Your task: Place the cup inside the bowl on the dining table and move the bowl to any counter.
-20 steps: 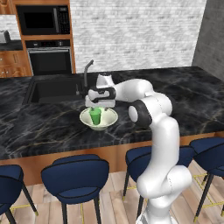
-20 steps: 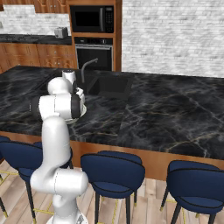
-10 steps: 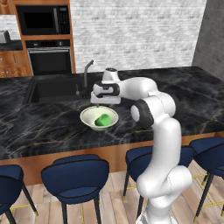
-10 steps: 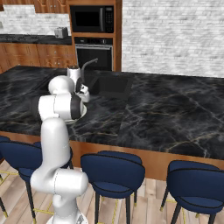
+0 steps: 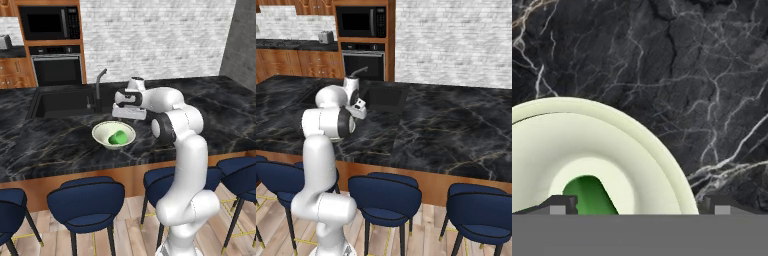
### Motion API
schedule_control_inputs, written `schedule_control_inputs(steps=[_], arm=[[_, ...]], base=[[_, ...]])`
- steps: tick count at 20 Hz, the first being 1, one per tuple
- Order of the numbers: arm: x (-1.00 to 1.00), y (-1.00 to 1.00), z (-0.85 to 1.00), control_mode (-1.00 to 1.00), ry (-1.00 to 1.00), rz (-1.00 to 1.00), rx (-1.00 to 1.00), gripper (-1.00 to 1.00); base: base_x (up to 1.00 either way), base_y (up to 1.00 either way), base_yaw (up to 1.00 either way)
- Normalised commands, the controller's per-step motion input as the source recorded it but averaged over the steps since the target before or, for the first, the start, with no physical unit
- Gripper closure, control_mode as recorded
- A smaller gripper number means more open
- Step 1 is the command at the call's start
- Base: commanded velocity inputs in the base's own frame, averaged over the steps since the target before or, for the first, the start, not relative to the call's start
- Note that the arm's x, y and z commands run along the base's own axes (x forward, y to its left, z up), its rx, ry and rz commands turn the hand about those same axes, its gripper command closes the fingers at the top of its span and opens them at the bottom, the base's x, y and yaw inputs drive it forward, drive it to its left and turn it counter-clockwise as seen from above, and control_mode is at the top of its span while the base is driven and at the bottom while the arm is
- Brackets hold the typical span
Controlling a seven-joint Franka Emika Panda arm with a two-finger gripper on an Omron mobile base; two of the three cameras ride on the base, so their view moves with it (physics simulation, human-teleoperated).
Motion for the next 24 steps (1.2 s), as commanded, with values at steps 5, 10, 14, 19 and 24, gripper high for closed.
schedule_control_inputs(steps=[5, 10, 14, 19, 24], arm=[[0.0, -0.2, 0.11, -1.0, 0.06, -0.01, 0.1, -1.0], [0.0, -0.04, 0.1, -1.0, 0.02, -0.01, 0.18, -1.0], [-0.03, -0.09, 0.0, -1.0, 0.02, 0.0, 0.17, -1.0], [-0.01, -0.13, -0.02, -1.0, 0.0, 0.0, 0.15, -1.0], [0.0, -0.15, -0.27, -1.0, 0.0, 0.0, 0.06, -1.0]], base=[[0.0, 0.0, 0.0], [0.0, 0.0, 0.0], [0.0, 0.0, 0.0], [0.0, 0.0, 0.0], [0.0, 0.0, 0.0]])
